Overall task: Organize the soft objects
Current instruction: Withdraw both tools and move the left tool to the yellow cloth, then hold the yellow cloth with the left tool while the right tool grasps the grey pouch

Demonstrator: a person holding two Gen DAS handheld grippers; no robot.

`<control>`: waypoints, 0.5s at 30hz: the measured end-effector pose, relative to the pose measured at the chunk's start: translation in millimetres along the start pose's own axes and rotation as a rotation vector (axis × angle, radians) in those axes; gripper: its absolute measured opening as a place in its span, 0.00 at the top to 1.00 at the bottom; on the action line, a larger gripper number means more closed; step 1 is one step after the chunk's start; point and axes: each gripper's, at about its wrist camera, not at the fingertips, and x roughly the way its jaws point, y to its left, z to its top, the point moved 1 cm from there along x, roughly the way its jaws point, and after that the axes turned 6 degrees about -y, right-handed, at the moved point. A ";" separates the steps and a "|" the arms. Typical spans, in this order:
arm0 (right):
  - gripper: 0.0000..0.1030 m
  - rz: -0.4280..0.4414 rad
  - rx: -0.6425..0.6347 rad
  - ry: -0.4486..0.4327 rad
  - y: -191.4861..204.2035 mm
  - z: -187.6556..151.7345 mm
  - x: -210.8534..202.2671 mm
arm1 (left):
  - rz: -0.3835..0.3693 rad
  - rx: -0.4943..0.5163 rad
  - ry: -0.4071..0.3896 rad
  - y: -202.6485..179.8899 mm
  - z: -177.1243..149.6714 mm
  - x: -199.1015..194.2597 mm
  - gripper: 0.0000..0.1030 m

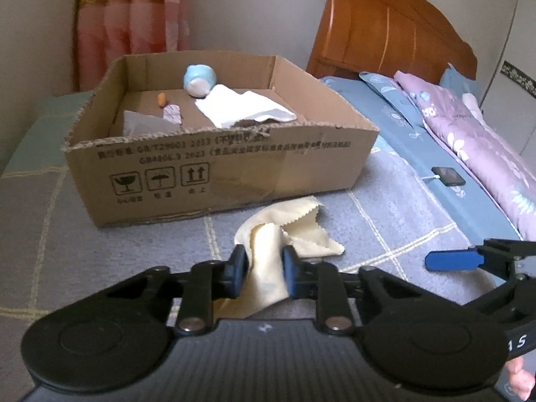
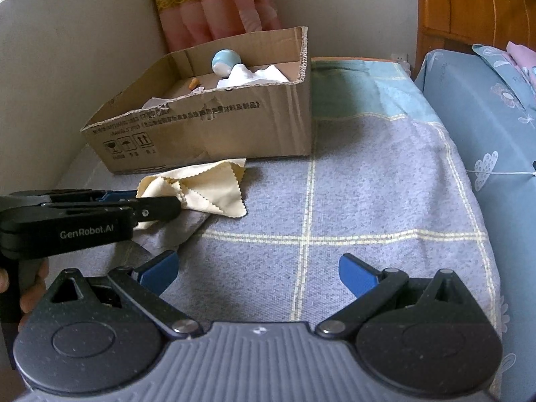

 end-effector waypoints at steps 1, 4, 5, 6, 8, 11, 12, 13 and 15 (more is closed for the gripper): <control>0.00 -0.002 -0.002 -0.001 0.8 0.0 -0.5 | 0.002 -0.002 -0.006 0.7 0.3 -2.1 0.84; 0.00 -0.002 -0.007 -0.001 3.0 -0.1 -1.6 | 0.012 -0.021 -0.020 5.0 1.2 -9.2 0.84; 0.00 -0.002 -0.008 0.001 4.1 -0.3 -1.7 | 0.019 -0.027 -0.028 7.2 1.4 -12.3 0.84; 0.00 0.000 -0.011 0.002 5.1 -0.5 -1.8 | 0.029 -0.031 -0.034 9.0 2.0 -14.6 0.84; 0.00 0.001 -0.020 0.005 8.2 -1.1 -1.7 | 0.053 -0.039 -0.045 15.1 2.3 -19.6 0.84; 0.00 0.009 -0.036 0.011 13.2 -2.3 -0.7 | 0.091 -0.059 -0.056 26.8 1.7 -26.6 0.84; 0.00 0.011 -0.041 0.013 15.1 -2.8 -0.1 | 0.105 -0.066 -0.058 30.4 1.3 -28.1 0.84; 0.00 0.013 -0.049 0.017 17.5 -3.3 1.0 | 0.119 -0.073 -0.055 35.1 0.3 -29.4 0.84; 0.00 0.018 -0.062 0.024 21.9 -4.2 3.0 | 0.140 -0.092 -0.050 42.4 -2.4 -30.4 0.84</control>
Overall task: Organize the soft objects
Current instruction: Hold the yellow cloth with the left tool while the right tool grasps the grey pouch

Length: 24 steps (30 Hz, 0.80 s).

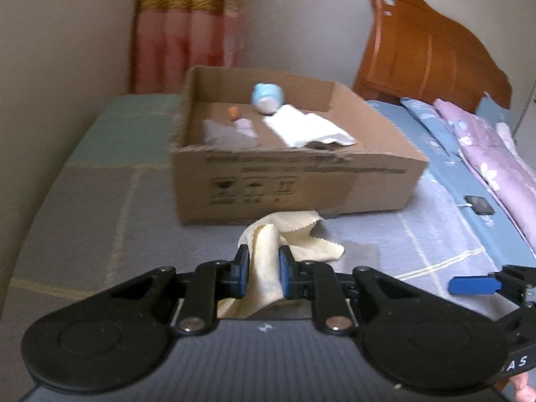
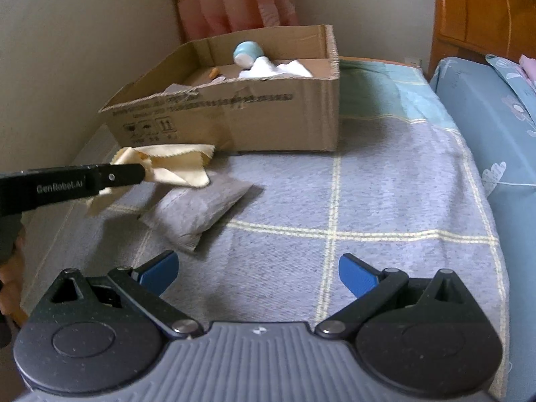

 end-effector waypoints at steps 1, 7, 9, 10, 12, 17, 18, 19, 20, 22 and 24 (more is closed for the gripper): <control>0.00 0.003 -0.007 0.004 2.4 -0.1 1.6 | 0.007 -0.005 0.002 2.6 -1.4 0.0 0.84; 0.00 0.020 -0.049 0.019 16.9 0.7 10.5 | 0.030 -0.045 0.013 12.1 -10.3 3.1 0.66; 0.00 0.028 -0.064 0.025 22.9 0.5 14.2 | 0.030 -0.047 0.012 13.6 -11.3 3.8 0.60; 0.00 0.032 -0.072 0.029 25.5 0.2 15.8 | 0.032 -0.050 0.012 14.4 -11.4 4.2 0.56; 0.00 0.041 -0.095 0.022 31.6 -1.2 18.8 | 0.033 -0.053 0.013 16.3 -11.5 5.4 0.50; 0.00 0.045 -0.192 0.005 49.2 -0.2 28.4 | 0.035 -0.069 0.016 21.2 -11.7 5.8 0.45; 0.00 0.041 -0.207 0.003 51.9 1.1 31.1 | 0.034 -0.069 0.015 21.7 -11.9 5.5 0.45; 0.00 0.038 -0.219 0.002 54.0 2.5 33.7 | 0.036 -0.070 0.014 22.0 -12.2 5.2 0.44; 0.00 0.039 -0.230 -0.003 56.1 3.6 35.8 | 0.040 -0.072 0.014 22.7 -12.3 4.9 0.44; 0.00 0.036 -0.253 -0.010 60.4 6.1 40.5 | 0.037 -0.084 0.005 24.9 -11.3 3.0 0.38; 0.00 0.033 -0.280 -0.020 64.8 7.8 45.5 | 0.028 -0.098 -0.009 27.1 -10.0 0.6 0.36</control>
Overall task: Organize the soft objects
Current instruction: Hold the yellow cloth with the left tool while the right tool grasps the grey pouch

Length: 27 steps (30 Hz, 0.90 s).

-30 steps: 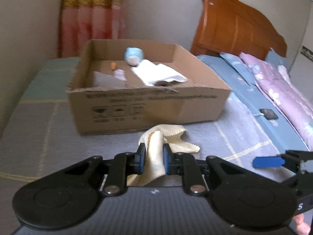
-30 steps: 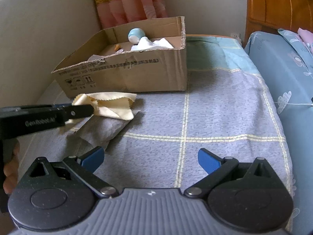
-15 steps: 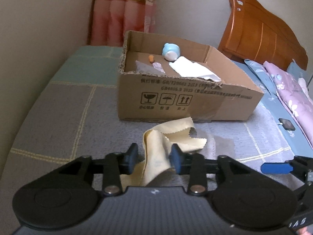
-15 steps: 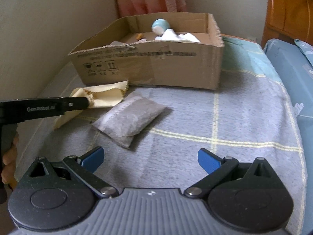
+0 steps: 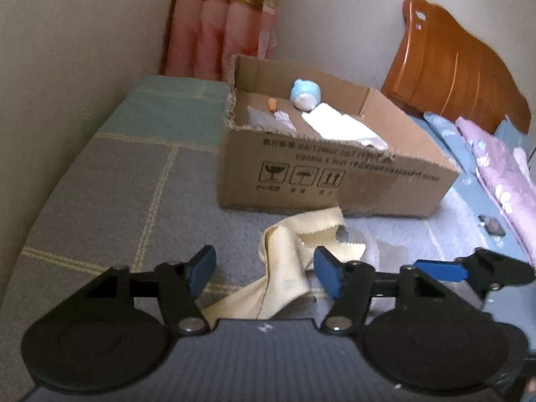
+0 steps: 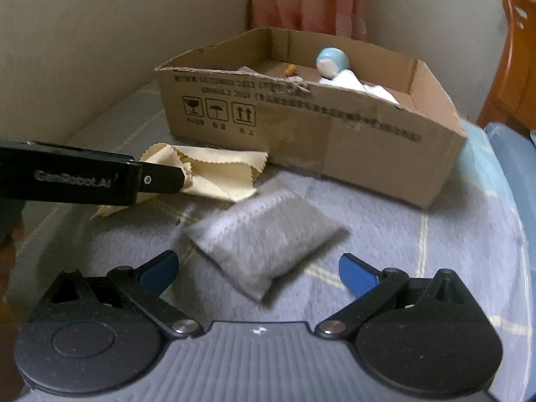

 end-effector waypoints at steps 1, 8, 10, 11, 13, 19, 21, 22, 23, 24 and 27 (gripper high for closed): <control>0.00 0.006 -0.003 -0.007 0.5 1.4 1.8 | -0.006 -0.003 -0.005 0.6 1.2 -1.0 0.36; 0.00 0.012 -0.012 -0.048 0.6 9.2 13.3 | -0.010 -0.013 -0.009 2.7 5.6 0.1 0.36; 0.03 0.004 -0.006 -0.054 -0.4 10.5 14.2 | -0.009 -0.004 -0.002 2.0 5.3 1.9 0.36; 0.04 0.001 -0.004 -0.061 -1.0 10.8 13.5 | -0.011 0.002 0.004 1.6 4.3 2.8 0.36; 0.15 0.000 -0.005 -0.075 -2.6 11.1 11.1 | -0.014 0.013 0.015 -0.3 2.5 5.6 0.36; 0.41 -0.026 0.018 -0.079 -9.2 9.8 1.2 | -0.022 0.049 0.037 -12.2 -0.9 13.2 0.38; 0.42 -0.039 0.036 -0.074 -14.3 9.6 -1.8 | -0.012 0.080 0.035 -18.5 -2.0 15.8 0.40; 0.43 -0.043 0.044 -0.074 -17.2 9.2 -3.6 | -0.013 0.090 0.028 -21.3 -2.6 16.9 0.47; 0.43 -0.048 0.053 -0.073 -20.4 9.3 -5.2 | -0.017 0.092 0.031 -22.5 -3.2 18.4 0.52; 0.44 -0.053 0.062 -0.073 -23.1 9.7 -6.3 | -0.007 0.100 0.024 -24.6 -3.6 18.7 0.59; 0.42 -0.063 0.077 -0.054 -29.0 10.7 -3.8 | -0.003 0.102 0.018 -27.1 -4.9 19.2 0.75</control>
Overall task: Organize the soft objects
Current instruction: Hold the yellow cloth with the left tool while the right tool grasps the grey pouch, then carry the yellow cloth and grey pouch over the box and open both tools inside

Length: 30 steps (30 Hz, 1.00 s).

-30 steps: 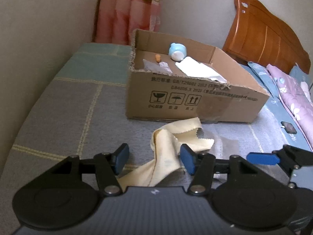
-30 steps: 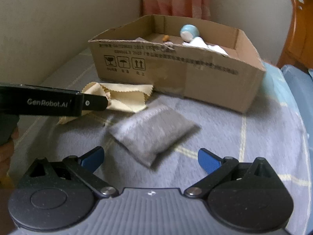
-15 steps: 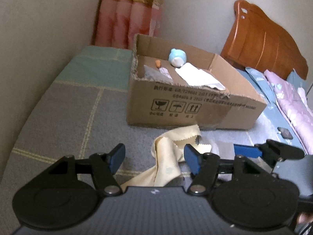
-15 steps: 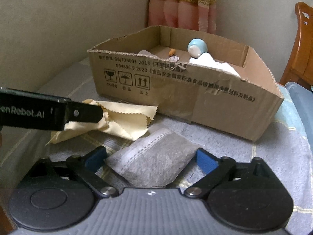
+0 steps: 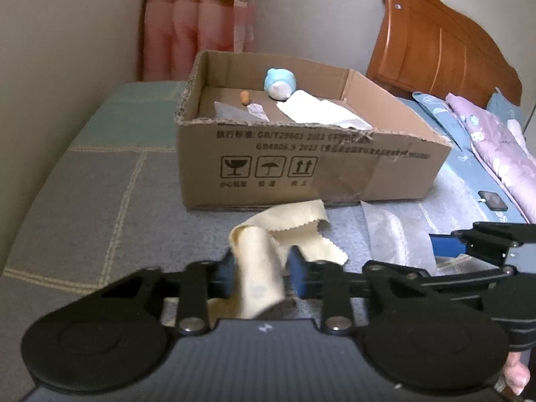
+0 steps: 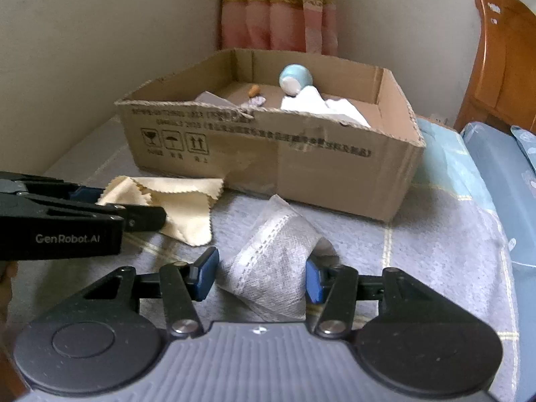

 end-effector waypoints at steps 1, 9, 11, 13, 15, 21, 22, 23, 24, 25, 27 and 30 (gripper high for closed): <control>0.36 -0.003 0.011 0.006 -1.3 0.5 1.4 | 0.004 0.003 -0.005 -0.6 -0.8 0.0 0.76; 0.34 -0.054 0.015 -0.008 5.1 1.6 10.6 | 0.015 -0.001 -0.009 1.0 0.5 -1.3 0.84; 0.44 -0.062 0.009 -0.010 5.7 2.3 9.5 | 0.008 -0.002 -0.009 2.1 1.8 -2.8 0.84; 0.51 -0.060 0.011 -0.010 4.4 3.3 6.5 | 0.003 0.008 -0.010 1.7 3.2 -4.8 0.85; 0.53 -0.054 0.014 -0.009 2.5 4.8 3.3 | -0.001 0.024 -0.017 -0.6 5.4 -8.5 0.85; 0.57 -0.025 -0.011 -0.038 0.3 12.9 -17.0 | -0.038 0.070 -0.039 -7.9 18.0 -31.1 0.86; 0.57 -0.015 -0.020 -0.048 -0.6 15.2 -23.7 | -0.043 0.081 -0.047 -10.0 21.7 -36.9 0.86; 0.57 -0.008 -0.029 -0.060 -1.3 15.7 -32.1 | -0.048 0.092 -0.053 -12.1 25.7 -41.1 0.86; 0.57 -0.001 -0.038 -0.068 -2.1 17.7 -38.2 | -0.051 0.101 -0.060 -14.2 29.7 -45.8 0.86; 0.57 0.008 -0.049 -0.076 -3.2 19.7 -44.0 | -0.055 0.109 -0.071 -15.9 34.5 -50.4 0.86; 0.57 0.020 -0.071 -0.099 -5.3 25.8 -56.7 | -0.070 0.123 -0.092 -19.6 45.0 -59.4 0.86; 0.57 0.037 -0.091 -0.131 -10.4 37.8 -72.8 | -0.086 0.148 -0.122 -24.8 65.2 -68.2 0.86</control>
